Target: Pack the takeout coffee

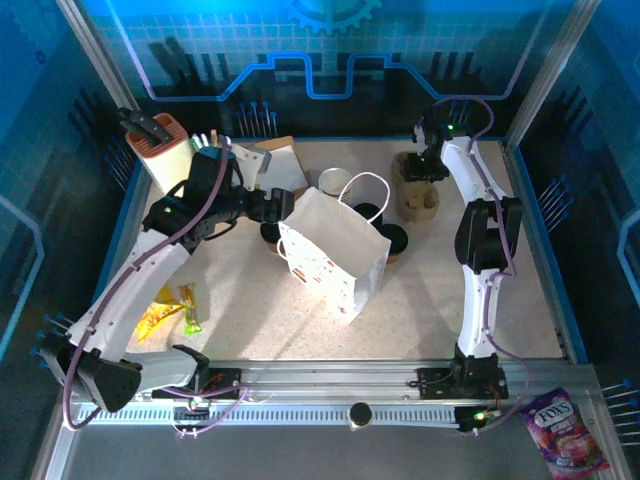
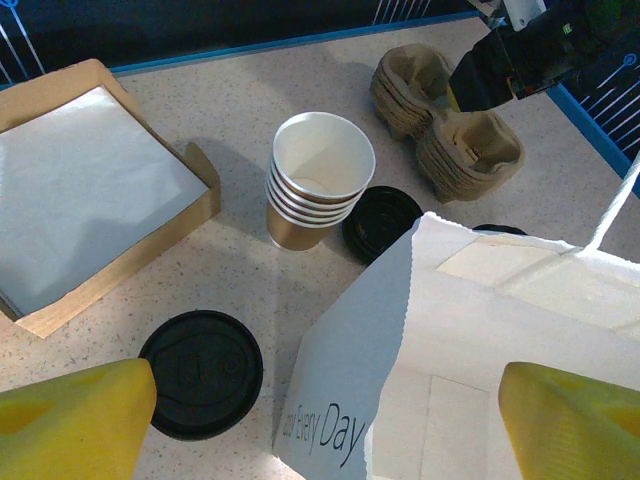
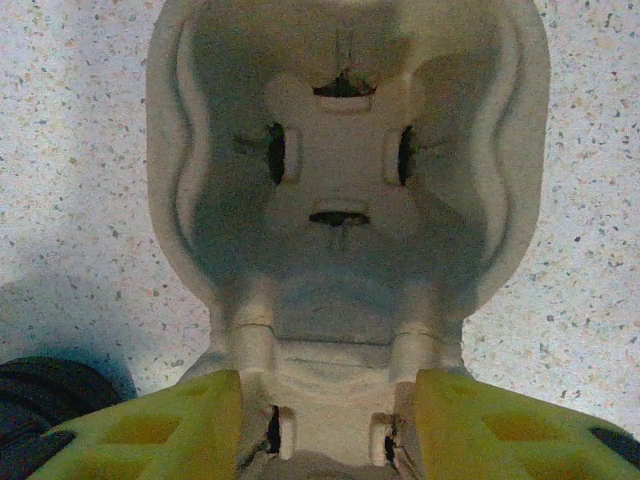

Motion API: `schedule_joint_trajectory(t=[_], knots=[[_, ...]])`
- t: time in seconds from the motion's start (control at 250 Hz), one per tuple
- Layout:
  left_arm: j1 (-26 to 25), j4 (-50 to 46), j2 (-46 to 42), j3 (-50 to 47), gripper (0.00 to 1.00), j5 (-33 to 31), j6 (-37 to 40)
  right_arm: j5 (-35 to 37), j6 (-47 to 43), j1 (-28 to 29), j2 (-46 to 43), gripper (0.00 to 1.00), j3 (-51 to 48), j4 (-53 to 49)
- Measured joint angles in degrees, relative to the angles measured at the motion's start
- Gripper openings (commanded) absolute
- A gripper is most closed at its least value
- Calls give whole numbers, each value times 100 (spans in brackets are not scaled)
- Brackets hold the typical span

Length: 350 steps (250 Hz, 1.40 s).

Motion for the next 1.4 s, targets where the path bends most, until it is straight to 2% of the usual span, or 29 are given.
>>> schedule_joint_trajectory(t=[0.623,0.987,1.398], knots=[[0,0,7,-2,90,46,2,20,-4,0,245,47,313,-221],[0,0,37,-13,90,61,2,15,-4,0,269,51,313,-234],[0,0,85,-17,90,109,2,13,-24,0,378,50,389,-245]])
